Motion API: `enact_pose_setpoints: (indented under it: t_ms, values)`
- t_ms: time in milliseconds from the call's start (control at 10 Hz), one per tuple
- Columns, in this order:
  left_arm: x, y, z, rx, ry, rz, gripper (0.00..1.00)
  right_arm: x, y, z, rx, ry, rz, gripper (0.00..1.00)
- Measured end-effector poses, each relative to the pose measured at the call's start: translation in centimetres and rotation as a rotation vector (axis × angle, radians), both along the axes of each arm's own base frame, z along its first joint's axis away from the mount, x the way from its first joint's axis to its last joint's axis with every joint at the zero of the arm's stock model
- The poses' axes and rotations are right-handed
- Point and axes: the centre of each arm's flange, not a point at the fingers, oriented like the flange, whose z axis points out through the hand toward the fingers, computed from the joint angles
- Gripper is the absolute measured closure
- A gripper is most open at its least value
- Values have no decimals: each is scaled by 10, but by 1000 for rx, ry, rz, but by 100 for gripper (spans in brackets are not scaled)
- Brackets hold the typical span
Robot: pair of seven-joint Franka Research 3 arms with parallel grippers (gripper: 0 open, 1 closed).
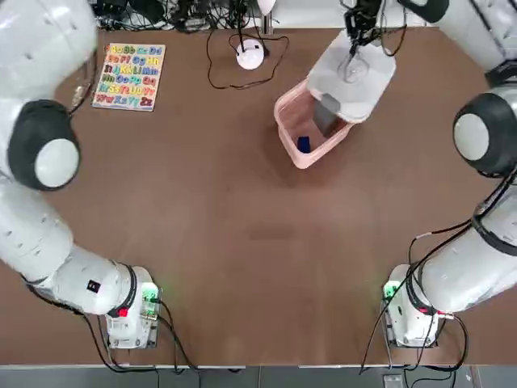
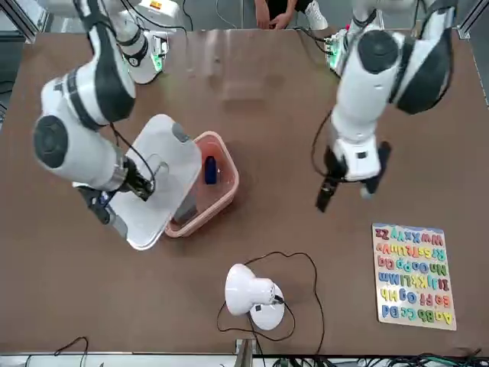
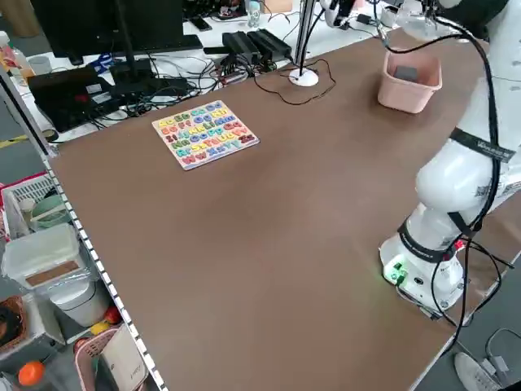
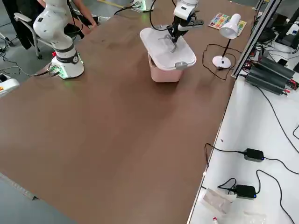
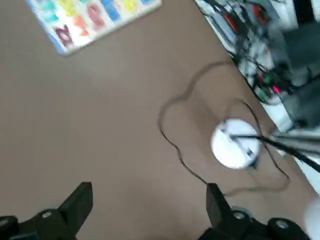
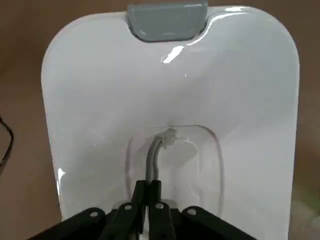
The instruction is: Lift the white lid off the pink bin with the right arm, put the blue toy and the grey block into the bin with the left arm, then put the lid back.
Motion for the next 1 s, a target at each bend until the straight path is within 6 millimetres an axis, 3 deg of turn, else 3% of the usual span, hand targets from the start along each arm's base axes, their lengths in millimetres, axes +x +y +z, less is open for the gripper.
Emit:
enact_pose_setpoints:
  t_ms: [300, 600, 800, 1000]
  values:
    - [0, 98, 6, 82, 131, -234, 0, -4, 28, -28, -24, 21, -58, 93]
    - [-12, 191, 40, 99, 196, -607, 0, -2, 32, -37, -40, 32, -184, 93]
    - [-22, 222, 54, 119, 215, -817, 0, -4, 36, -43, -43, 33, -218, 93]
    - [-33, 219, 73, 135, 221, -939, 0, -9, 47, -60, -44, 26, -244, 93]
